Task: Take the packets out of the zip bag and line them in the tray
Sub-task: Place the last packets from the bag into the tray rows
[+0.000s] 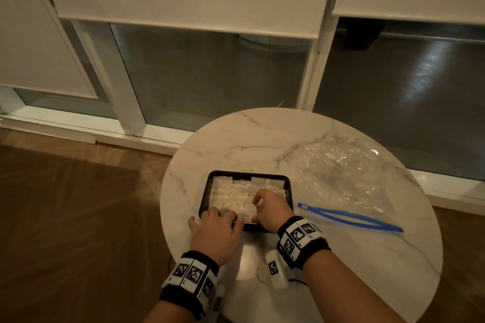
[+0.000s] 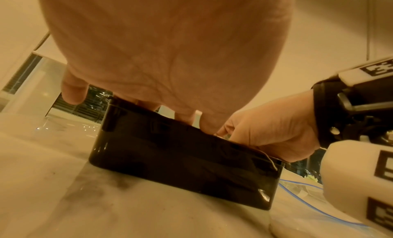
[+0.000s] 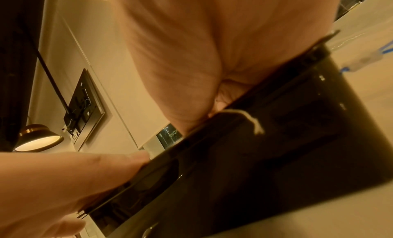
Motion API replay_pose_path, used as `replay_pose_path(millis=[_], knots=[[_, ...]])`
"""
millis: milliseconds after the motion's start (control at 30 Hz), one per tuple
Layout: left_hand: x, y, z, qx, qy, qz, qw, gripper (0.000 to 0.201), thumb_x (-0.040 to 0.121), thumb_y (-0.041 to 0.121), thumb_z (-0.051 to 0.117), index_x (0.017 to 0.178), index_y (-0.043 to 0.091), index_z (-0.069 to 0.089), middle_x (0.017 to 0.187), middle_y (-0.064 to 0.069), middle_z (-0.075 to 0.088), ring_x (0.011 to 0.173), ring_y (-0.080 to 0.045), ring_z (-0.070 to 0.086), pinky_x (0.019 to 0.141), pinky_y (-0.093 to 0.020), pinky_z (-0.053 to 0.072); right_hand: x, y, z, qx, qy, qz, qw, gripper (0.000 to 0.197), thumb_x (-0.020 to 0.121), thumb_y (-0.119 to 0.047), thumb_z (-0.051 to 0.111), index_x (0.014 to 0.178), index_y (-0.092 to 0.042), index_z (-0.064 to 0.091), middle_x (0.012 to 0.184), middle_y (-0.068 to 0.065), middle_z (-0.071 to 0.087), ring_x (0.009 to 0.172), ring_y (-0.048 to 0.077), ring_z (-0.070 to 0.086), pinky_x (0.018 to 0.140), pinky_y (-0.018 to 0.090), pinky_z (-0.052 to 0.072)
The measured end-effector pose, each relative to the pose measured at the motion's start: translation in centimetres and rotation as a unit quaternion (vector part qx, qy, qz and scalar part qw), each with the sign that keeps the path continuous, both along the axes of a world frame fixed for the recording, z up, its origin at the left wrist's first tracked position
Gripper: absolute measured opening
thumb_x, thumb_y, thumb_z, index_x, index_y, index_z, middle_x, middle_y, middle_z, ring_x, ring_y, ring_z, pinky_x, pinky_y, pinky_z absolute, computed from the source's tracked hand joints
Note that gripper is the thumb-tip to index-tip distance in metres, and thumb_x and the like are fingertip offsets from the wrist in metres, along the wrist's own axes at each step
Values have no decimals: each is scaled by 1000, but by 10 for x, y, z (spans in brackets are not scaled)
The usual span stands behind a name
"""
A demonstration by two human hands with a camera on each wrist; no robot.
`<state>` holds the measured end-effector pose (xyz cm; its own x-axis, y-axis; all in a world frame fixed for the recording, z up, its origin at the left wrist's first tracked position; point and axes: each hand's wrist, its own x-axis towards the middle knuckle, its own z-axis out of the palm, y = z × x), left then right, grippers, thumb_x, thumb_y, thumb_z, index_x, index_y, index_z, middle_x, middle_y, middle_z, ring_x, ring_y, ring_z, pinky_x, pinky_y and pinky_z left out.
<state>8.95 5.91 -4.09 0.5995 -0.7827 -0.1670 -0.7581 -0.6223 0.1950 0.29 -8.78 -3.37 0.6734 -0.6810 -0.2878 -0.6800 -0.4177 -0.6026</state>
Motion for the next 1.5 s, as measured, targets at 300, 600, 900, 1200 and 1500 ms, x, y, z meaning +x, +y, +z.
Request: replay_pose_path(millis=[300, 600, 900, 1200, 1500], knots=[[2, 0, -6, 34, -33, -21, 999, 40, 101, 54, 23, 127, 39, 50, 130, -1, 47, 116, -24, 44, 97, -59, 32, 3, 0, -7, -3, -15, -7, 1000, 48, 79, -11, 81, 117, -24, 54, 98, 2, 67, 83, 13, 63, 66, 19, 48], [1, 1, -2, 23, -32, -8, 999, 41, 101, 57, 24, 127, 40, 50, 132, 3, 46, 118, -21, 44, 98, -61, 31, -23, 5, 10, -26, -171, -93, 980, 37, 87, -16, 72, 118, -29, 55, 90, -5, 60, 77, 7, 61, 61, 14, 47], [-12, -9, 6, -35, -45, -72, 996, 39, 103, 47, 26, 120, 40, 61, 126, 14, 57, 122, -15, 47, 117, -58, 12, -88, -26, 15, 22, -239, -234, 942, 10, 87, -21, 72, 95, -25, 66, 87, -1, 68, 80, 17, 67, 73, 37, 60], [-12, -13, -1, 31, -70, -126, 989, 40, 102, 42, 23, 118, 34, 59, 124, 7, 60, 115, -22, 52, 109, -50, 32, -103, -15, -2, 82, -9, -82, 993, 8, 83, -23, 77, 87, -25, 70, 89, -6, 70, 84, 9, 66, 82, 28, 56], [-10, -13, -8, -1, -66, -131, 989, 66, 93, 49, 1, 121, 34, 58, 123, 7, 61, 113, -21, 54, 110, -44, 30, -94, 1, -4, 63, 116, 1, 991, 51, 70, -25, 89, 116, -25, 67, 107, -10, 60, 104, 11, 58, 96, 26, 49]])
